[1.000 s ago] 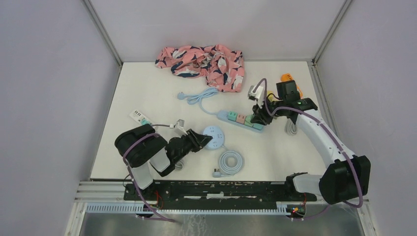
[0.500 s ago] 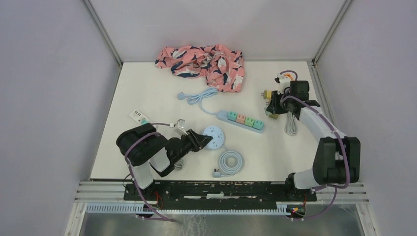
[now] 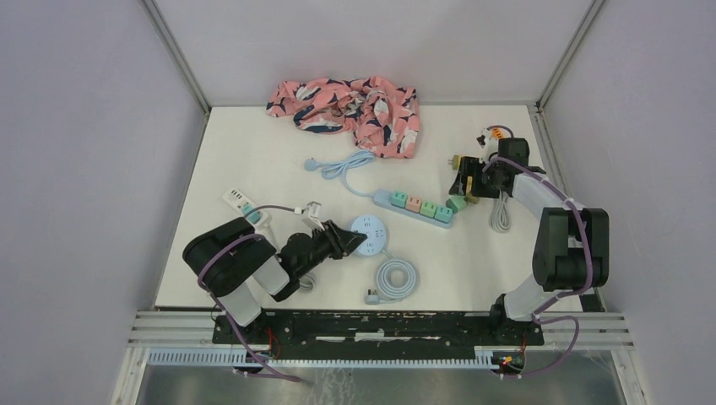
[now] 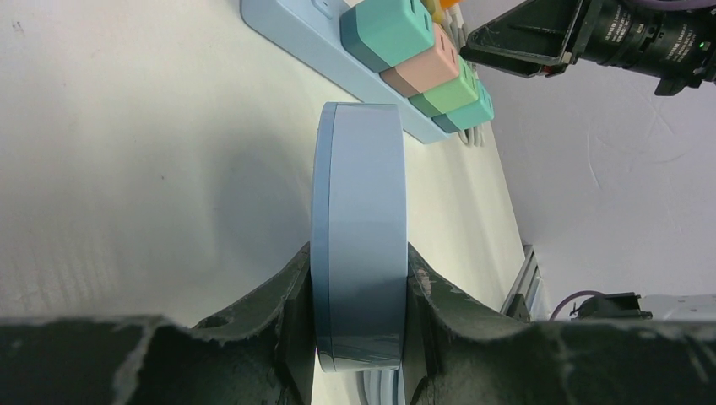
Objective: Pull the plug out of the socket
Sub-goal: Place the plug at the center of the board.
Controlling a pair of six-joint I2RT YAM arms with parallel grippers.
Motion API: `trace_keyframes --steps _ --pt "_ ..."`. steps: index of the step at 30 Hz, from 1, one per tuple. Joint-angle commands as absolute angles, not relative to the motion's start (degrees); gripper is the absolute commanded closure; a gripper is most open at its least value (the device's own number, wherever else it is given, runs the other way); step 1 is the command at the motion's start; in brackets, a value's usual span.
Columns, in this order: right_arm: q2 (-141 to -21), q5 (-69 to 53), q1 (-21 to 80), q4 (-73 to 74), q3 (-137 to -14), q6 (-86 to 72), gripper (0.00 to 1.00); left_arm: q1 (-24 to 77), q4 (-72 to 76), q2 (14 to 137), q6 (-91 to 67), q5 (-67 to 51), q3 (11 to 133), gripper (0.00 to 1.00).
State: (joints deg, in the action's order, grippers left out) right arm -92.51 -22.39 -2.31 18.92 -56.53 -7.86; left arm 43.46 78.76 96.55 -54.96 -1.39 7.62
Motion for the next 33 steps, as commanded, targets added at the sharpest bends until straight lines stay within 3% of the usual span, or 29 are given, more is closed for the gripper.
trace_keyframes --steps 1,5,9,13,15,19,33 --pt "-87.28 -22.92 -3.32 19.21 -60.07 -4.36 0.17 43.56 79.19 94.30 -50.75 -4.93 9.11 0.97" --pt "-79.32 -29.45 -3.52 20.11 -59.11 3.52 0.17 43.97 79.97 93.33 -48.75 -5.96 9.14 0.97" --pt "-72.56 -53.23 -3.56 23.31 -56.55 16.42 0.18 44.45 81.26 92.66 -44.56 -8.74 9.75 0.97" --pt "-71.95 -71.57 -2.07 33.06 -55.41 32.02 0.11 44.65 83.55 92.72 -39.56 -15.64 10.90 0.97" --pt "-73.01 -72.98 0.09 44.76 -57.38 45.46 0.02 44.65 84.79 92.70 -37.17 -18.82 11.63 0.97" --pt "-76.00 -73.06 5.33 57.52 -59.40 60.43 0.00 44.62 84.84 90.98 -32.30 -23.68 12.95 0.97" --pt "-79.60 -68.64 16.38 45.66 -57.78 45.55 0.00 44.69 67.87 80.39 -17.29 -38.59 21.74 0.97"
